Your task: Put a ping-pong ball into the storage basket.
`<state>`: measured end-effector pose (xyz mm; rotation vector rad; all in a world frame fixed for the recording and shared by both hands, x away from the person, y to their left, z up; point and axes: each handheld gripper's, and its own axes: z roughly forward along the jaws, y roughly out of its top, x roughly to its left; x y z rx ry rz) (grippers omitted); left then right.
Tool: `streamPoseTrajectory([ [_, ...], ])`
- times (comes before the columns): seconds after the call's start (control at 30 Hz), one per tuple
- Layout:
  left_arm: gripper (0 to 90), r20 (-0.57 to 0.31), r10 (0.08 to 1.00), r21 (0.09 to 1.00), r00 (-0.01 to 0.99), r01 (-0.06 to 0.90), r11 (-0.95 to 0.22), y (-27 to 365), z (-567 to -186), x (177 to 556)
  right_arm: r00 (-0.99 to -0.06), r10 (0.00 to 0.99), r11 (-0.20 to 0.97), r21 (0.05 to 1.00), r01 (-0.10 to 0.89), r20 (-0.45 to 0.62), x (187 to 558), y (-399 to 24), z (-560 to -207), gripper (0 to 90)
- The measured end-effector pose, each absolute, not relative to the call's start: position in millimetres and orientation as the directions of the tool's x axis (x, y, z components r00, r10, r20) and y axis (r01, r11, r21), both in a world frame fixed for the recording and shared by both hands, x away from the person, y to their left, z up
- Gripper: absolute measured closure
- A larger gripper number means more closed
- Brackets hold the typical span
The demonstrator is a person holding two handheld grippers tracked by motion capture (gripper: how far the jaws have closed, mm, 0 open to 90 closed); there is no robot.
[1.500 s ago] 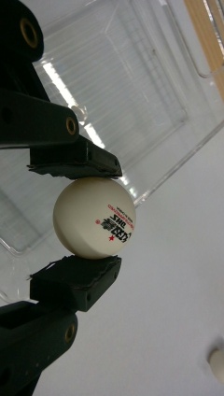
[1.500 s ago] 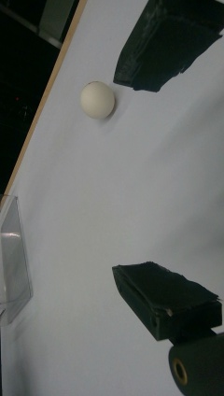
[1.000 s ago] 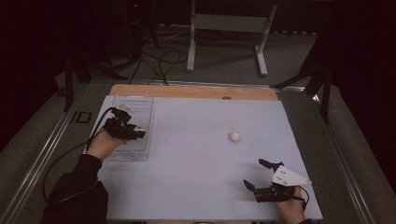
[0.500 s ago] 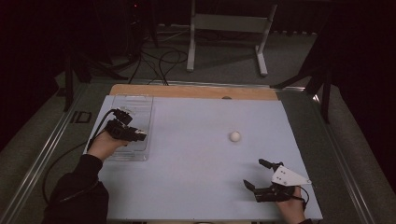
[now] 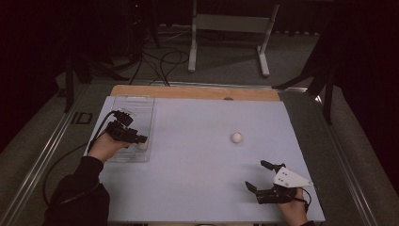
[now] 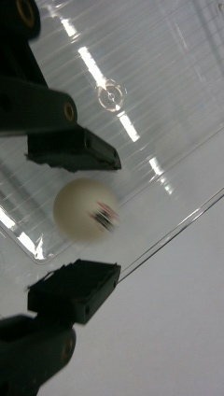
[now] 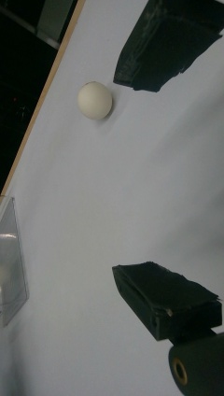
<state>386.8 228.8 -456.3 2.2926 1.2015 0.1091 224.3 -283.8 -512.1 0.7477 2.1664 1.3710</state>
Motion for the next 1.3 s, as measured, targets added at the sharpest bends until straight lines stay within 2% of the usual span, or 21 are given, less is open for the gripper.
streamPoseTrajectory([
  [0.13, 28.5, -0.169, 0.794, 0.502, 0.584, 0.744, -0.441, 229.3, -453.2, 387.0, -0.742, 0.663, 0.355, 0.914, 0.196, -0.099, 224.4, -284.1, -512.1, 8.1],
  [0.2, 27.7, -0.166, 0.794, 0.508, 0.585, 0.741, -0.439, 230.0, -451.5, 386.6, -0.744, 0.661, 0.354, 0.915, 0.195, -0.098, 224.5, -284.1, -512.1, 8.1],
  [0.43, 13.4, -0.153, 0.796, 0.517, 0.585, 0.734, -0.440, 227.9, -444.4, 384.4, -0.743, 0.663, 0.354, 0.915, 0.196, -0.097, 224.4, -283.9, -512.0, 8.1],
  [0.57, 1.8, -0.145, 0.788, 0.514, 0.599, 0.726, -0.457, 224.9, -441.5, 383.0, -0.743, 0.663, 0.354, 0.915, 0.196, -0.097, 224.3, -283.7, -512.0, 8.1],
  [0.97, 0.4, -0.094, 0.774, 0.539, 0.627, 0.686, -0.490, 210.0, -426.4, 375.7, -0.742, 0.662, 0.354, 0.915, 0.193, -0.100, 224.3, -284.0, -511.7, 8.1],
  [1.3, 0.4, -0.096, 0.748, 0.575, 0.657, 0.650, -0.497, 201.1, -416.6, 370.1, -0.742, 0.663, 0.350, 0.916, 0.194, -0.096, 224.2, -283.9, -511.7, 8.1],
])
